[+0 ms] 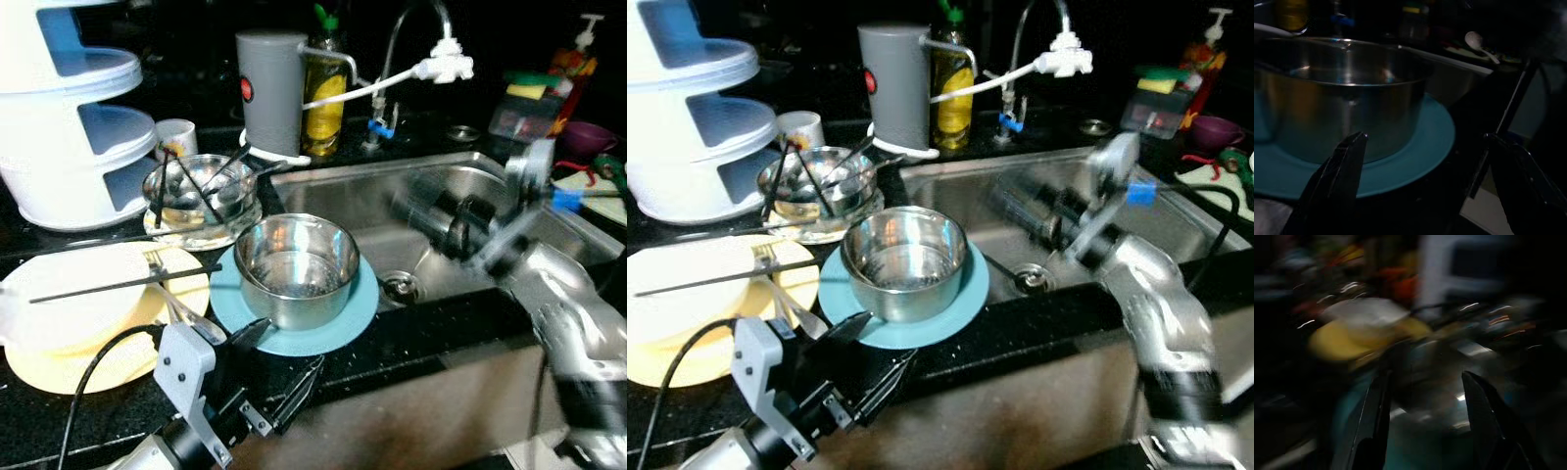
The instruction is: Kitchen organization
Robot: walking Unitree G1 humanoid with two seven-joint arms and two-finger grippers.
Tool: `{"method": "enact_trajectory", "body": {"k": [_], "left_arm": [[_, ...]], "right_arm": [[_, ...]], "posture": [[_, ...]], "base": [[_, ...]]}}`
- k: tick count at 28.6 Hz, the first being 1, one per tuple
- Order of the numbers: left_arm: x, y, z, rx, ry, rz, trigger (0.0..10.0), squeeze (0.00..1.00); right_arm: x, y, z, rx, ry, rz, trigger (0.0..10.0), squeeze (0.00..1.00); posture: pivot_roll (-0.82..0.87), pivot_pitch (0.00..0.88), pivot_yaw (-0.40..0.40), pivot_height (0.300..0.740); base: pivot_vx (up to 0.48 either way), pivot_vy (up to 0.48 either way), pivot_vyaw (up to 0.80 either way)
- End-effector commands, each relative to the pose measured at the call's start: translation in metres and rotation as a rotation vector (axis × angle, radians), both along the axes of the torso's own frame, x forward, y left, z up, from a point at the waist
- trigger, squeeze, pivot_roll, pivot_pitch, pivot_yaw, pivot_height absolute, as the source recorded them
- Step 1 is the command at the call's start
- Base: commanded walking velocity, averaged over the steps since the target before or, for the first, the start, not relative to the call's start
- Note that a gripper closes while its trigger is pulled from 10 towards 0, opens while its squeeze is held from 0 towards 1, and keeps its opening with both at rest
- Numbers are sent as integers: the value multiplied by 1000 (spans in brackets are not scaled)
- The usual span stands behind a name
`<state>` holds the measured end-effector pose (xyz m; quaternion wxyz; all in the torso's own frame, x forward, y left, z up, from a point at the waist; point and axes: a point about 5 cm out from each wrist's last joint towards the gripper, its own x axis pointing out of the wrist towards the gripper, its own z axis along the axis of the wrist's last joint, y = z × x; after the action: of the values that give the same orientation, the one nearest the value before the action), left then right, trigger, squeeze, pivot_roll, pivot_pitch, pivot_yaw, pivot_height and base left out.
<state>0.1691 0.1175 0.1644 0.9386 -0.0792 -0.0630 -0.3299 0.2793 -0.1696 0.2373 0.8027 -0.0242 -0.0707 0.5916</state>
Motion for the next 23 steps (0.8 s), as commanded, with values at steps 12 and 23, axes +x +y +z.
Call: {"method": "enact_trajectory", "body": {"k": [12, 23], "left_arm": [[1, 10, -8, 43, 21, 60, 10000, 0], [1, 7, -7, 34, 17, 57, 10000, 0]], "right_arm": [[6, 22, 21, -297, -210, 91, 10000, 43], [-2, 35, 24, -574, -268, 305, 10000, 0]], "posture": [[57, 0, -71, 740], [62, 0, -77, 740]], "base": [[0, 0, 0], [0, 0, 0]]}}
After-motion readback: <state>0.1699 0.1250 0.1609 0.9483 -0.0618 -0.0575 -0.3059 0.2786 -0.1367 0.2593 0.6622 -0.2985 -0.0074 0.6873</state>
